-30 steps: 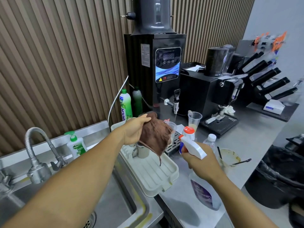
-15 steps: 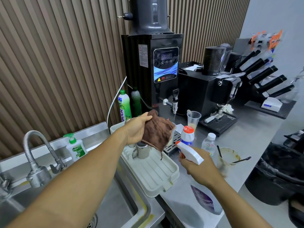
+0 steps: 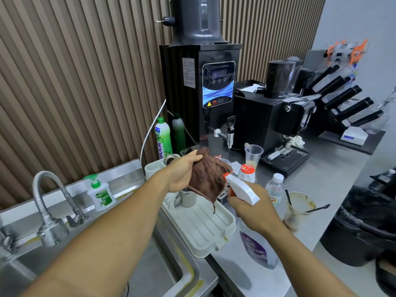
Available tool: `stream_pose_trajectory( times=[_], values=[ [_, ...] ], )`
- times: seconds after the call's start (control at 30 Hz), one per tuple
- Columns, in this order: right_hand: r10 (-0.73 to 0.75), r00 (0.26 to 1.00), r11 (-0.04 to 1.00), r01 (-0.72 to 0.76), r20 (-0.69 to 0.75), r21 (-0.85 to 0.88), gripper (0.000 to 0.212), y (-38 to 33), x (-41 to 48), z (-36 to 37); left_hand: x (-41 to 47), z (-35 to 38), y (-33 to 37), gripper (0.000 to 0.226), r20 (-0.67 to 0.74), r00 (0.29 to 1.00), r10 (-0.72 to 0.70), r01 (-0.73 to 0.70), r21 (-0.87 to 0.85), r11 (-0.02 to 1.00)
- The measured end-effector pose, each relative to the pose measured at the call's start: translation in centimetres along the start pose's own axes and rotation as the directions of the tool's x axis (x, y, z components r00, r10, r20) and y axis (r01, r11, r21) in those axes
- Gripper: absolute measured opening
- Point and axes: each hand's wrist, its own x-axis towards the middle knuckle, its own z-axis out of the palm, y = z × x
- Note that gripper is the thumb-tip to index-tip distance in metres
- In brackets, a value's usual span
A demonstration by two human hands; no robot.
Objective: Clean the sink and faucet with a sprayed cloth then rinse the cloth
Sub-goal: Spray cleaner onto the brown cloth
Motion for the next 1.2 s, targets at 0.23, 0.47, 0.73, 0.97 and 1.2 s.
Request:
stream_pose_trajectory(
  times=[0.23,0.47,0.73,0.97,1.2],
  values=[
    [-0.06,0.992,0.996,0.067,0.113,-0.061,0.009,-0.5,-0.7,0.6,-0.1,-0.3,0.5,0.037,-0.018,1.0,0.016,-0.016,-0.012,1.0],
    [0.021,0.995,0.997,-0.012,0.102,-0.081,0.006,0.7,-1.2,0.4,-0.3,-0.6,0.8,0.027,-0.027,0.998,0.053,-0.054,-0.021,0.998],
    [0.086,0.991,0.995,-0.09,0.099,0.034,0.004,1.3,-1.6,-0.8,0.1,0.1,0.1,0.03,-0.026,0.998,0.065,-0.065,-0.02,0.998],
    [0.138,0.98,0.984,-0.119,-0.144,0.134,0.024,3.5,-2.0,-2.1,0.6,0.7,-1.5,0.036,-0.054,0.997,0.052,-0.055,-0.041,0.998],
    [0.162,0.952,0.986,-0.147,-0.259,0.077,0.013,8.6,-1.3,-2.5,0.7,0.2,-4.1,0.028,-0.091,0.995,0.036,-0.038,-0.027,0.999]
  ],
)
